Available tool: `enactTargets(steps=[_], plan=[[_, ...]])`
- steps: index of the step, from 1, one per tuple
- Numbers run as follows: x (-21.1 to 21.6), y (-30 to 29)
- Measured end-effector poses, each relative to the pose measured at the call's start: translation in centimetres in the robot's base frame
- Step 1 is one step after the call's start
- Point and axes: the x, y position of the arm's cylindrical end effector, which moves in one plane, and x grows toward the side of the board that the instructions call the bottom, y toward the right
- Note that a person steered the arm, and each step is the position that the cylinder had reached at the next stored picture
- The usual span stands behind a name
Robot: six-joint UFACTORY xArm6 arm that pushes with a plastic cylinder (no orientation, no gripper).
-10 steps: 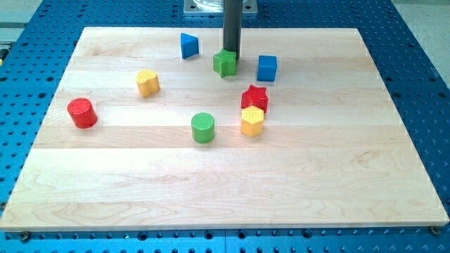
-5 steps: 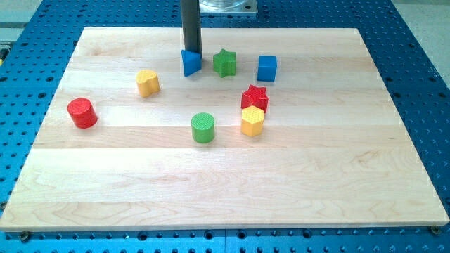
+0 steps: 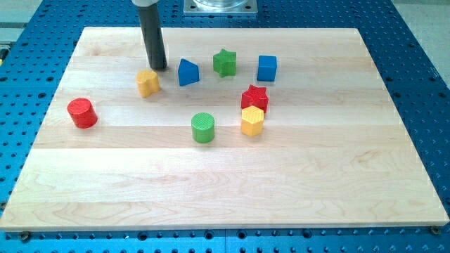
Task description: Adjust the blue blocks horizontally
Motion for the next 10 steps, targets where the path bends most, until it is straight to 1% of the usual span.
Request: enactTargets(steps=[1,2,4,5,6,7,8,9,10], plan=[[0.2,3.5],[0.3,5.2],[0.6,5.2],[-4.5,5.6],[-9.3,14.5],[-6.4,24.0],[-2.2,27.3],[0.2,27.3],[0.5,26.7]])
